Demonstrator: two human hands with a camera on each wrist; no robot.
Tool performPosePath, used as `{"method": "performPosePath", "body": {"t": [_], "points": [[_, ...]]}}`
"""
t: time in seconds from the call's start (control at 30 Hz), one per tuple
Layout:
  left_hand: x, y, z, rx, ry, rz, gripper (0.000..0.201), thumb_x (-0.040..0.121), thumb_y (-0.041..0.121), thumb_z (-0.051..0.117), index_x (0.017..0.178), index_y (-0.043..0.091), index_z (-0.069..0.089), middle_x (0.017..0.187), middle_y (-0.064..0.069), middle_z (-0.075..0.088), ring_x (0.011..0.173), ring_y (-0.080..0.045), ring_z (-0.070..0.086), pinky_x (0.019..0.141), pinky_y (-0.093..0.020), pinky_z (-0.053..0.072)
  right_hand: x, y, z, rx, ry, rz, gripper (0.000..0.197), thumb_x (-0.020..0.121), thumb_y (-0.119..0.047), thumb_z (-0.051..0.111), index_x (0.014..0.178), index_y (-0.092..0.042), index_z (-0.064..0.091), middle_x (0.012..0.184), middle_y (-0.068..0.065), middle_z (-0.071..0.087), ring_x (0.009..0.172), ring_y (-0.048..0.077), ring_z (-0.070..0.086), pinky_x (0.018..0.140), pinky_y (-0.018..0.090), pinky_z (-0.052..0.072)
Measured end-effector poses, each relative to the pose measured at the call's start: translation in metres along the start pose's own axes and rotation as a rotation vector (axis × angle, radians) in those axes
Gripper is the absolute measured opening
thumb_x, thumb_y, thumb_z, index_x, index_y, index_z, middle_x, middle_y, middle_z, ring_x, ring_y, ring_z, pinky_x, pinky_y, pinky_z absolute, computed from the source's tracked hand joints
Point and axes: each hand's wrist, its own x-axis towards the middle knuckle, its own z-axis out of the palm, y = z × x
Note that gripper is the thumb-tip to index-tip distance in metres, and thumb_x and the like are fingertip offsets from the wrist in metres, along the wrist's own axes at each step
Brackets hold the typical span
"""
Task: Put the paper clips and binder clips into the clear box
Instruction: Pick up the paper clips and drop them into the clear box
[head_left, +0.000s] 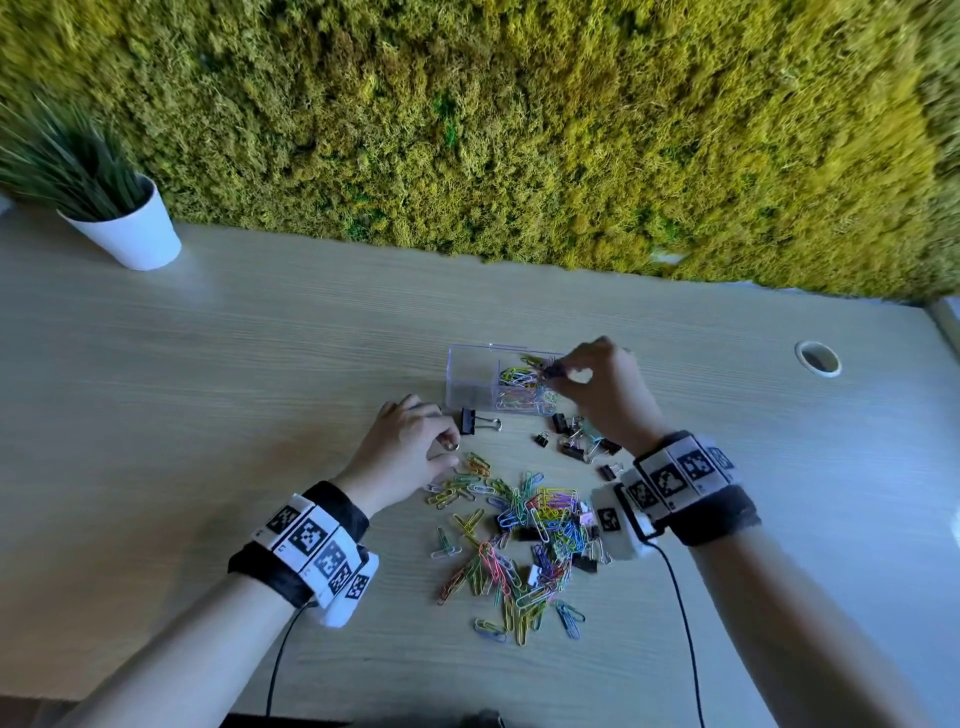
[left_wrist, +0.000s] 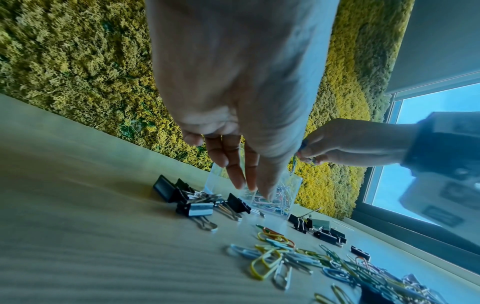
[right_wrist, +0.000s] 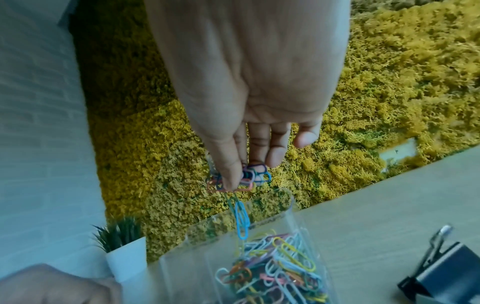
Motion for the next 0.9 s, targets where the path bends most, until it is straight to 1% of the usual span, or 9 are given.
{"method": "performPosePath", "body": {"t": [0.1, 0.17, 0.3, 0.37, 0.47, 0.6, 0.67, 0.77, 0.9], "points": [[0.001, 0.001, 0.000, -0.006, 0.009, -0.003, 0.021, 0.075, 0.041, 0.070, 0.089, 0.026, 0.065, 0.087, 0.016, 0.061, 0.089, -0.009, 0.045, 0.084, -0.034, 0.038, 0.014, 0.003, 0.007, -0.060, 0.043, -0.004, 0.011, 0.078, -0.017, 0.070, 0.085, -0.009, 0.073, 0.083, 0.008, 0.069, 0.086, 0.025, 0.051, 0.076, 0.042, 0.045], [0.000, 0.002, -0.001, -0.010, 0.013, -0.002, 0.020, 0.075, 0.040, 0.071, 0.090, 0.026, 0.066, 0.087, 0.015, 0.061, 0.089, -0.009, 0.046, 0.084, -0.035, 0.038, 0.018, 0.005, 0.014, -0.107, 0.036, -0.011, 0.013, 0.078, -0.018, 0.070, 0.089, -0.011, 0.073, 0.085, 0.007, 0.069, 0.090, 0.025, 0.051, 0.079, 0.041, 0.042], [-0.002, 0.002, -0.001, -0.008, 0.007, -0.015, 0.024, 0.074, 0.038, 0.072, 0.093, 0.024, 0.067, 0.092, 0.013, 0.063, 0.091, -0.010, 0.048, 0.086, -0.036, 0.038, 0.019, 0.011, 0.024, -0.275, -0.039, -0.020, 0.025, 0.079, -0.022, 0.069, 0.102, -0.013, 0.069, 0.097, 0.003, 0.068, 0.099, 0.023, 0.049, 0.083, 0.038, 0.036], [-0.003, 0.002, -0.001, -0.001, 0.003, -0.021, 0.023, 0.075, 0.037, 0.072, 0.093, 0.024, 0.067, 0.092, 0.013, 0.063, 0.092, -0.011, 0.048, 0.087, -0.036, 0.038, 0.015, 0.012, 0.024, -0.256, -0.002, -0.042, 0.029, 0.079, -0.016, 0.067, 0.108, -0.013, 0.067, 0.099, 0.002, 0.068, 0.098, 0.023, 0.050, 0.081, 0.037, 0.037], [-0.004, 0.002, 0.000, 0.003, -0.013, -0.027, 0.024, 0.076, 0.037, 0.072, 0.095, 0.023, 0.067, 0.093, 0.011, 0.063, 0.093, -0.012, 0.048, 0.087, -0.036, 0.038, 0.007, 0.009, 0.025, -0.223, 0.047, -0.107, 0.038, 0.076, 0.002, 0.054, 0.108, -0.014, 0.067, 0.096, 0.002, 0.069, 0.095, 0.022, 0.050, 0.076, 0.034, 0.034], [-0.005, 0.003, 0.001, 0.020, -0.023, -0.011, 0.024, 0.075, 0.040, 0.070, 0.093, 0.025, 0.067, 0.093, 0.012, 0.064, 0.093, -0.012, 0.049, 0.086, -0.038, 0.040, -0.003, 0.001, 0.030, -0.328, -0.152, -0.096, 0.058, 0.074, 0.005, 0.048, 0.126, -0.022, 0.055, 0.102, 0.011, 0.058, 0.105, 0.021, 0.044, 0.085, 0.034, 0.031], [-0.007, 0.004, 0.001, 0.024, -0.024, -0.005, 0.025, 0.074, 0.040, 0.070, 0.093, 0.025, 0.067, 0.093, 0.012, 0.064, 0.092, -0.012, 0.050, 0.087, -0.038, 0.040, -0.006, -0.001, 0.030, -0.305, -0.154, -0.105, 0.060, 0.074, 0.007, 0.047, 0.128, -0.020, 0.053, 0.104, 0.012, 0.058, 0.107, 0.023, 0.044, 0.086, 0.036, 0.032], [-0.010, 0.006, 0.001, 0.034, -0.031, -0.003, 0.025, 0.074, 0.040, 0.072, 0.093, 0.025, 0.067, 0.094, 0.012, 0.064, 0.090, -0.011, 0.048, 0.087, -0.037, 0.039, -0.007, 0.000, 0.032, -0.247, -0.074, -0.118, 0.060, 0.070, 0.010, 0.046, 0.122, -0.018, 0.058, 0.101, 0.011, 0.058, 0.102, 0.028, 0.048, 0.082, 0.036, 0.034], [-0.018, 0.007, -0.002, 0.067, -0.080, 0.024, 0.026, 0.075, 0.041, 0.071, 0.095, 0.024, 0.066, 0.096, 0.012, 0.064, 0.090, -0.011, 0.046, 0.084, -0.033, 0.035, -0.009, 0.002, 0.039, -0.294, -0.198, -0.094, 0.067, 0.072, 0.006, 0.044, 0.132, -0.025, 0.047, 0.109, 0.011, 0.053, 0.107, 0.024, 0.043, 0.087, 0.036, 0.033]]}}
